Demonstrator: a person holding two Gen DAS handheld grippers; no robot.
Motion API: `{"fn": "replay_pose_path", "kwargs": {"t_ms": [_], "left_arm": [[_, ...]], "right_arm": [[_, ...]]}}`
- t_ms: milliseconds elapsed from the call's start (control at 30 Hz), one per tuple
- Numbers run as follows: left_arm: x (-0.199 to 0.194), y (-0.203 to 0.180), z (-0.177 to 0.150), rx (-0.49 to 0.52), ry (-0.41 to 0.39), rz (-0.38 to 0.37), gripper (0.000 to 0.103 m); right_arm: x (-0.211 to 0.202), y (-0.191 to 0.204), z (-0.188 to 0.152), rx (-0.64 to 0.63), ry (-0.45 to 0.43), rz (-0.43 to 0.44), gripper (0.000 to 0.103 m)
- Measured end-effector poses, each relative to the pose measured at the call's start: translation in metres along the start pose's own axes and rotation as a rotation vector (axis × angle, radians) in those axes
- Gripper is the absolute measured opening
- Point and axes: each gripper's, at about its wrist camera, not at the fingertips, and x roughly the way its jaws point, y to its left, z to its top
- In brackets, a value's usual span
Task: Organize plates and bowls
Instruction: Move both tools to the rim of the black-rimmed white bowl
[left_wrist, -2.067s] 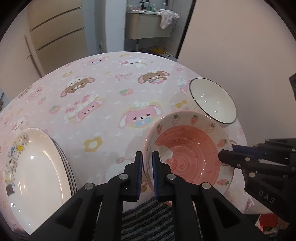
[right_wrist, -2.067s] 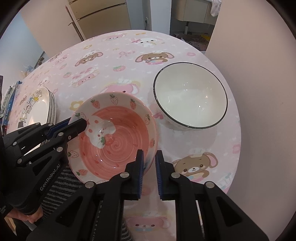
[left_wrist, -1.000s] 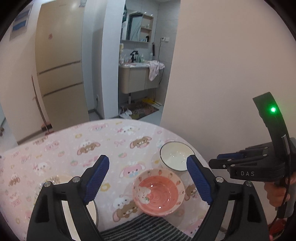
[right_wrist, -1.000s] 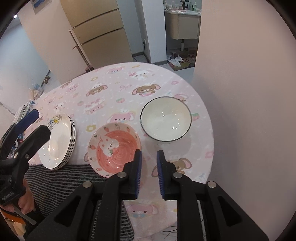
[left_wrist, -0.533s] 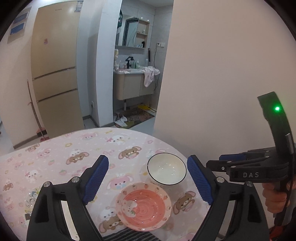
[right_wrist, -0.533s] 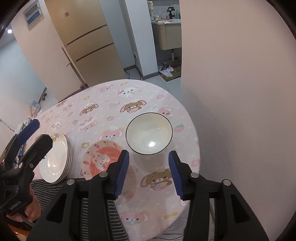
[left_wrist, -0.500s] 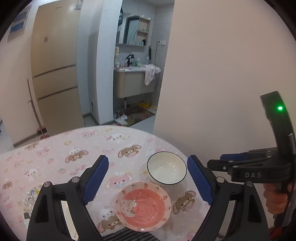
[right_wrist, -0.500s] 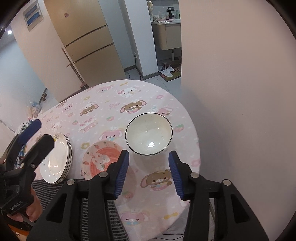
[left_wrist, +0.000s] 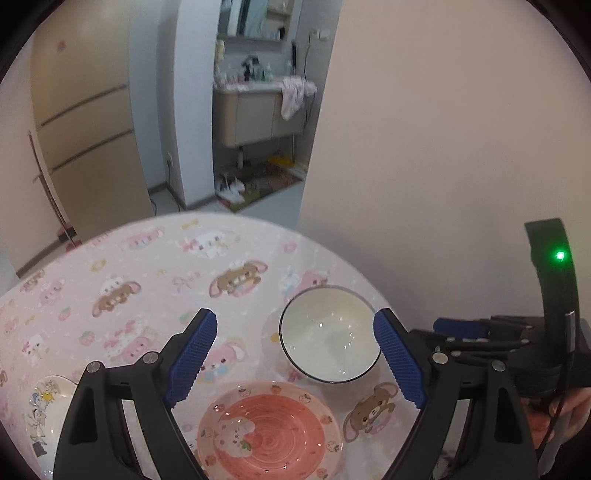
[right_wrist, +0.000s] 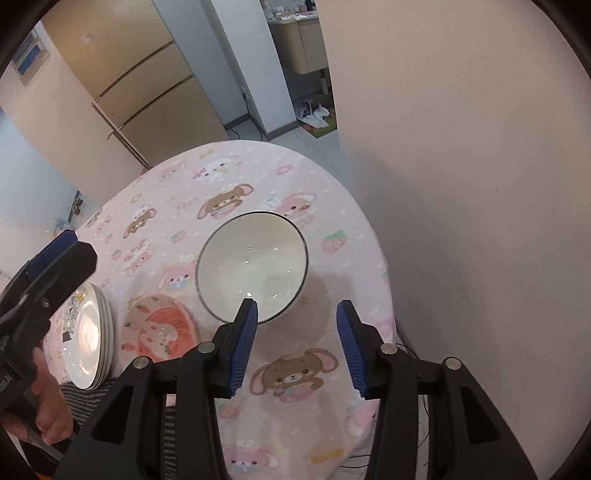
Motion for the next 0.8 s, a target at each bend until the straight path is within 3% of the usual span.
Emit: {"fn": "replay_pose_path", "kwargs": {"t_ms": [100, 133, 267, 367, 500, 600, 800], "left_arm": [[0.028, 0.006, 0.001, -0.005, 0.078, 0.024, 0.089], [0.033, 0.008, -0.001, -0.015, 0.085, 0.03, 0.088], [0.062, 0.011, -0.003, -0.03, 0.173, 0.033, 0.06], [0.08, 0.008, 0.0, -0.01, 0.214, 0.061, 0.053], [0.094, 0.009, 0.007, -0.019, 0.251, 0.054, 0.048], [0.108, 0.012, 0.007, -0.056, 0.279, 0.024, 0.037], [0.132, 0.014, 0.001, -0.114, 0.348, 0.066, 0.01]], "right_arm": [[0.018, -0.01, 0.006, 0.027, 0.018, 0.001, 0.042], [0.024, -0.012, 0.008, 0.029, 0.025, 0.001, 0.038], [0.043, -0.015, 0.014, 0.043, 0.049, 0.016, 0.029], [0.051, -0.013, 0.017, 0.043, 0.054, 0.014, 0.028], [0.059, -0.008, 0.023, 0.021, 0.051, -0.011, 0.018], [0.064, -0.006, 0.026, 0.012, 0.05, -0.015, 0.013], [0.082, -0.003, 0.029, 0.013, 0.083, -0.015, 0.006]]}}
